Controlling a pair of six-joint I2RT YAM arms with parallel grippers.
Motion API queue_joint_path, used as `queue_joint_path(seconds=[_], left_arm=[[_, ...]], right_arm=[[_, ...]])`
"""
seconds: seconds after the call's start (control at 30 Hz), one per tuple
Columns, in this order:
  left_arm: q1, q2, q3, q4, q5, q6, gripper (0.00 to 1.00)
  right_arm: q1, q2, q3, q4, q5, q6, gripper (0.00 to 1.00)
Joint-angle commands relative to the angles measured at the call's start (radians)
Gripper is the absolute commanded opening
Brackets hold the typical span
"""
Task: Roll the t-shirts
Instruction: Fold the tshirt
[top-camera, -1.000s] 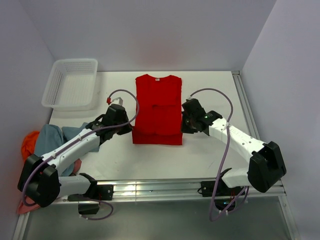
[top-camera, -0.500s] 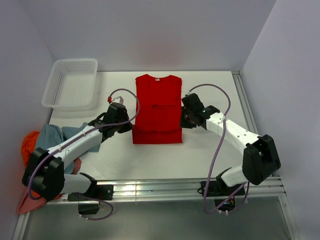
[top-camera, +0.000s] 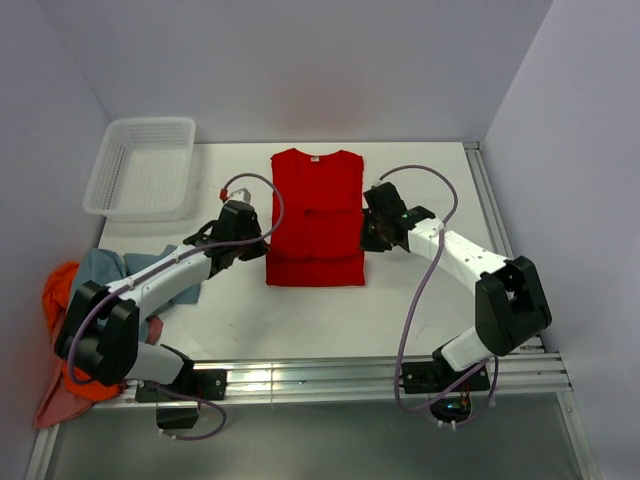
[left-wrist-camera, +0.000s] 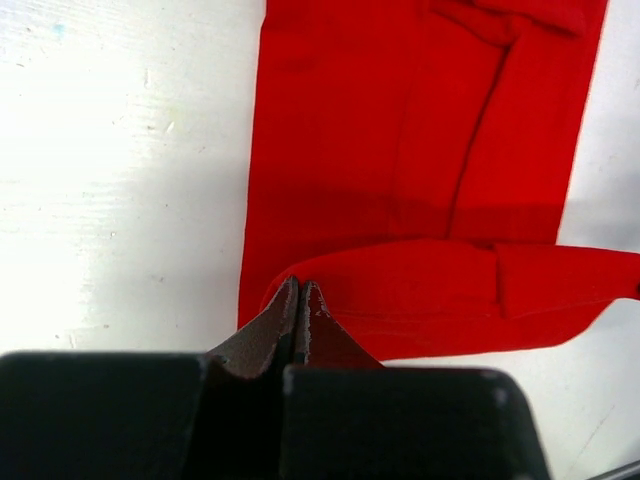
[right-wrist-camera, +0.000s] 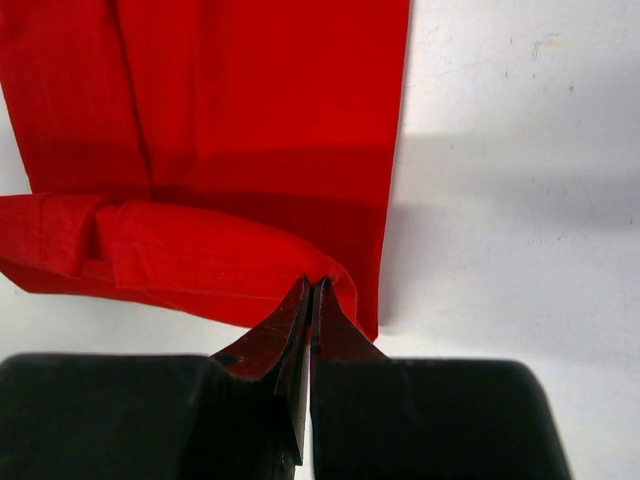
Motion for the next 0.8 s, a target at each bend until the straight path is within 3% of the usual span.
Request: queue_joint_path(seconds=[0.0,0.3,0.37,0.4,0.43,0.53,0.6,0.77], left_arm=[[0.009,0.038,0.037,0.065,0.013,0.03,0.0],[0.012,0.145,0.031,0.171,0.021,0.016,0.01],[0.014,0.162,0.041,0.171,0.015,0.013,0.09],[0.014,0.165,0.048,0.168,0.006,0.011,0.15],[0.015,0.165,0.048,0.163,0.001,0.01,0.28],[0.023,0.145,0.043,0.14,-0.022,-0.006,0.56],[0.036,0.127,0.029,0.131,-0.027,-0.012,0.65],[0.041,0.027,-0.057,0.151,0.027,-0.007,0.66]], right_arm=[[-0.018,0.028,0.049,0.058,-0.002,-0.012,0.0],[-0.06,0.108,0.035,0.15,-0.002,0.034,0.04],[-0.067,0.12,0.032,0.167,-0.035,0.044,0.08],[-0.071,0.12,0.032,0.176,-0.032,0.048,0.27],[-0.072,0.117,0.029,0.179,-0.023,0.053,0.35],[-0.083,0.076,0.003,0.191,-0.011,0.068,0.56],[-0.092,0.027,-0.023,0.208,-0.012,0.067,0.59],[-0.094,-0.063,-0.155,0.228,-0.046,0.054,0.54]])
